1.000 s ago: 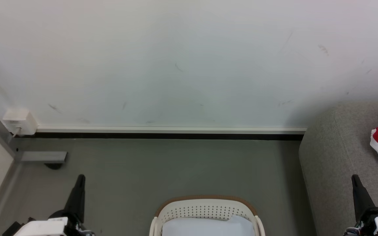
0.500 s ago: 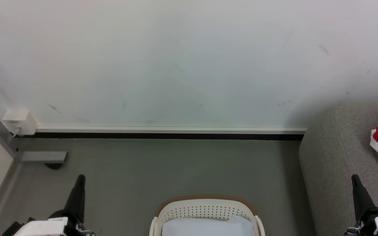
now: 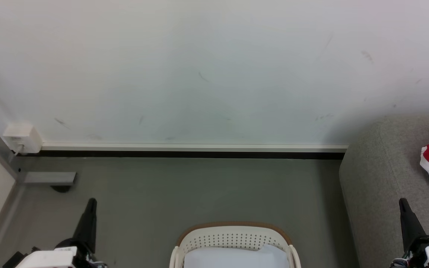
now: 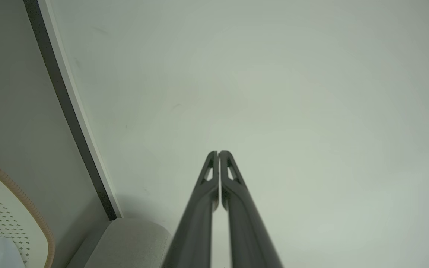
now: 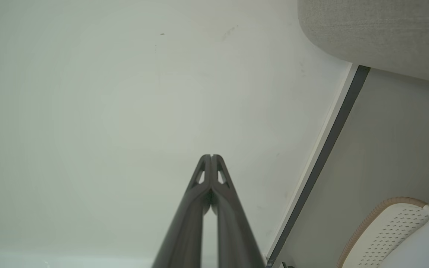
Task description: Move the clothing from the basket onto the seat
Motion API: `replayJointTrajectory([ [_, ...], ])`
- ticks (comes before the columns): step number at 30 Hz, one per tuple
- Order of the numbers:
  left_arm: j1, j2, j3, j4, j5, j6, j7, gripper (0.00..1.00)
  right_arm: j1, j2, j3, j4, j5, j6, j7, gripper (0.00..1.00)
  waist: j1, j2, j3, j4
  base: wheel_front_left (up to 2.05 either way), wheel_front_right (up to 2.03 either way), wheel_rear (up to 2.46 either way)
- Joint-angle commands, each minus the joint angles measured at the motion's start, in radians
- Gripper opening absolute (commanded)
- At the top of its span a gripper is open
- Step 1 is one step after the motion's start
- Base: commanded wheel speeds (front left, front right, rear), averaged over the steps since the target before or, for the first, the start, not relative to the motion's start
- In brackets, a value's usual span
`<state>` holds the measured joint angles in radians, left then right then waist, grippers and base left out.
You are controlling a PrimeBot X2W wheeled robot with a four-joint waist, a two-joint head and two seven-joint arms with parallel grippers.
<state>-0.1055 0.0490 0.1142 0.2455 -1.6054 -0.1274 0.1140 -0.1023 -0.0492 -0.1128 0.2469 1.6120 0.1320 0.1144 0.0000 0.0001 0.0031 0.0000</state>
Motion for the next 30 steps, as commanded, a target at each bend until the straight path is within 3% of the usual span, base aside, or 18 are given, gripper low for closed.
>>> replayJointTrajectory([
  [1,-0.007,0.002,0.002,-0.003,-0.014,-0.007,0.004,0.0,-0.013,-0.001,-0.003,-0.005,0.002,-0.002,0.003,0.0,0.0,-0.0001,0.0,0.0,0.0,0.0,0.0],
  [30,-0.007,0.002,0.002,-0.003,-0.014,-0.007,0.004,0.0,-0.013,-0.001,-0.003,-0.004,0.002,-0.002,0.003,0.0,0.0,-0.0001,0.0,0.0,0.0,0.0,0.0],
])
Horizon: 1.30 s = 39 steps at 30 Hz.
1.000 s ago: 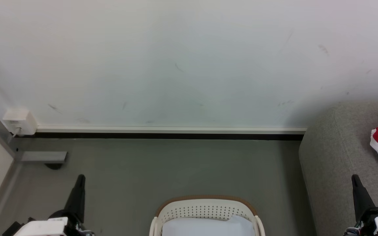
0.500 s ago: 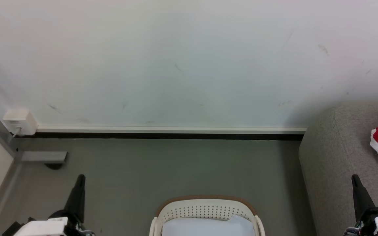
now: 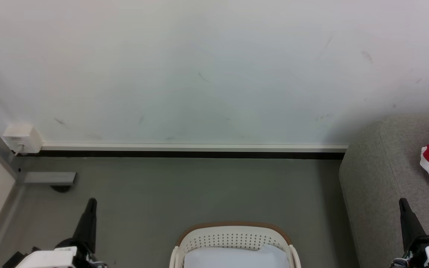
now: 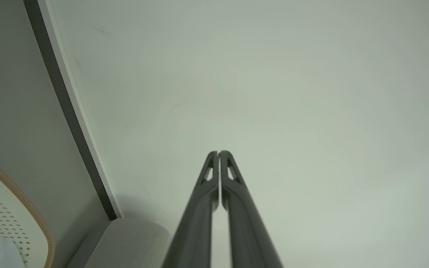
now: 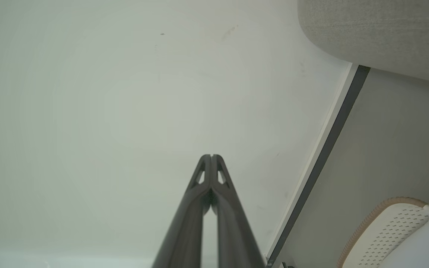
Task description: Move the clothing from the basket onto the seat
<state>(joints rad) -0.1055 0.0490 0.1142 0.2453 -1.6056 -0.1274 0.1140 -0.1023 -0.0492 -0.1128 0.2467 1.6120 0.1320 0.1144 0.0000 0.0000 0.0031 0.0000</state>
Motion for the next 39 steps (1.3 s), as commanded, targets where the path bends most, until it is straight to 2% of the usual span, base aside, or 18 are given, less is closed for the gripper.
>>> replayJointTrajectory([
  [1,-0.007,0.002,0.002,-0.003,-0.014,-0.007,0.004,0.0,-0.013,-0.001,-0.003,-0.004,0.002,-0.002,0.003,0.0,0.0,0.0,0.0,0.0,0.0,0.0,0.0],
  [39,-0.007,0.002,0.002,-0.003,-0.014,-0.007,0.004,0.0,-0.013,-0.001,-0.003,-0.004,0.002,-0.002,0.003,0.0,0.0,0.0,0.0,0.0,0.0,0.0,0.0],
])
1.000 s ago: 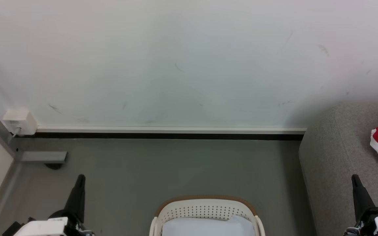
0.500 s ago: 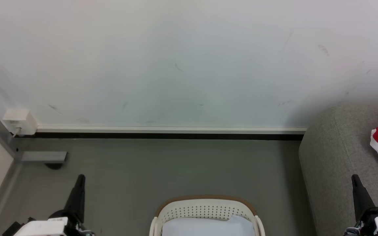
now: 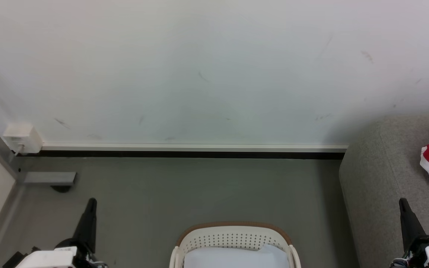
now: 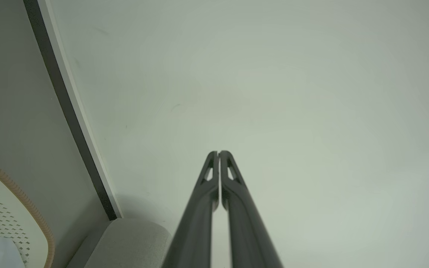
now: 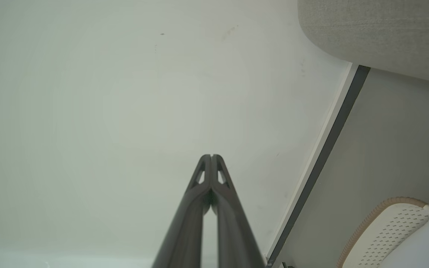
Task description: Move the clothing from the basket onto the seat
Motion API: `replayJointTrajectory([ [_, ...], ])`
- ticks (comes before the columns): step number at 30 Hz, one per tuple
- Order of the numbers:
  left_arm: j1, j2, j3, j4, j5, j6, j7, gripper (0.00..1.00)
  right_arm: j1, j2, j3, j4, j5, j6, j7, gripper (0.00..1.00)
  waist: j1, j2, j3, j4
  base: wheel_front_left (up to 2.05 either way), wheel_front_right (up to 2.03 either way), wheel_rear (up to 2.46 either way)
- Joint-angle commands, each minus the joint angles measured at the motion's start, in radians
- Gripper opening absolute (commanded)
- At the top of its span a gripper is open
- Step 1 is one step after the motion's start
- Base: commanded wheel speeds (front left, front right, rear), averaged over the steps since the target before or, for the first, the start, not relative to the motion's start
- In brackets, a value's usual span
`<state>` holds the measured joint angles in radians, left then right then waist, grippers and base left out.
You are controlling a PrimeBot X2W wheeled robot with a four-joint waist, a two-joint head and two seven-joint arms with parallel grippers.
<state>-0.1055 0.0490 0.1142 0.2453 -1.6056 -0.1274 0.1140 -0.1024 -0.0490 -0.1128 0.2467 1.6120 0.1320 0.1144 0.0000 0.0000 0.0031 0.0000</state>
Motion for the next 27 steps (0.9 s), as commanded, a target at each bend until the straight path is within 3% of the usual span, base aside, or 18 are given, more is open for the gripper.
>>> replayJointTrajectory([
  [1,-0.007,0.002,0.002,-0.003,-0.014,-0.007,0.004,0.0,-0.013,-0.001,-0.003,-0.004,0.002,-0.002,0.003,0.0,0.0,0.0,0.0,0.0,0.0,0.0,0.0],
  [27,-0.007,0.002,0.002,-0.003,-0.014,-0.007,0.004,0.0,-0.013,-0.001,-0.003,-0.004,0.002,-0.002,0.003,0.0,0.0,0.0,0.0,0.0,0.0,0.0,0.0],
])
